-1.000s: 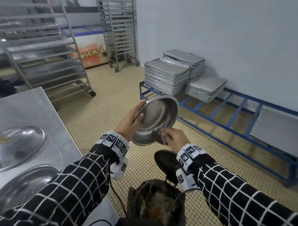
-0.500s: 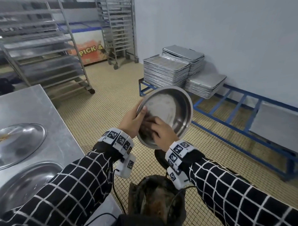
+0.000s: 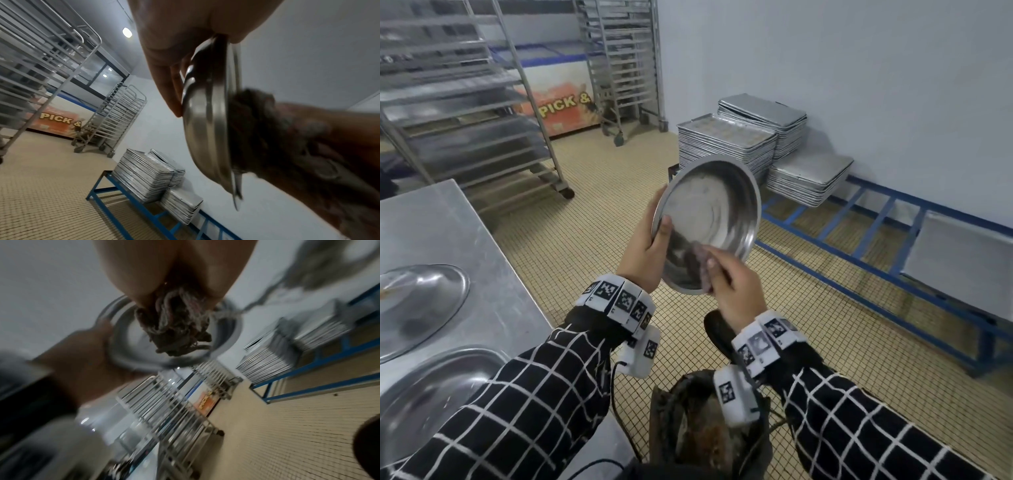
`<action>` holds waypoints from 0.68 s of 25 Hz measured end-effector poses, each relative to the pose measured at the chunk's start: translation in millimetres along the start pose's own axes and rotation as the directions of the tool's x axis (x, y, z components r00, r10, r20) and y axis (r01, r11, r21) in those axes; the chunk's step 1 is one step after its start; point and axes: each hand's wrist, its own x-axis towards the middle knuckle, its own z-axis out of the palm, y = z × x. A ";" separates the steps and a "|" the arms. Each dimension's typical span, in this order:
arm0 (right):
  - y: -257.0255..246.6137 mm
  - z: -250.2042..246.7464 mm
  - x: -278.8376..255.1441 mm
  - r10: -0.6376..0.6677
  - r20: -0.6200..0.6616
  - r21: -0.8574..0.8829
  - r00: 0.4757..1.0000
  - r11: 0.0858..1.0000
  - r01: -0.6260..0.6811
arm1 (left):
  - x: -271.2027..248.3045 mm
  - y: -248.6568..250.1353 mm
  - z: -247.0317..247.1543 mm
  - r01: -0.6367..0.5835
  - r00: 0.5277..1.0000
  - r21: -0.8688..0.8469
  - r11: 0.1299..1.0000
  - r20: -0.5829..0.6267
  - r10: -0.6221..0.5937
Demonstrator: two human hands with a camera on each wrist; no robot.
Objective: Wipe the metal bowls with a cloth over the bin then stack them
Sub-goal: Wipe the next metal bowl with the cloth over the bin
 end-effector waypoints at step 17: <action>33.3 -1.4 1.9 0.035 0.279 -0.801 0.960 0.559 0.213 | 3.3 13.8 -7.4 -0.063 0.996 0.051 0.997 -0.056 0.066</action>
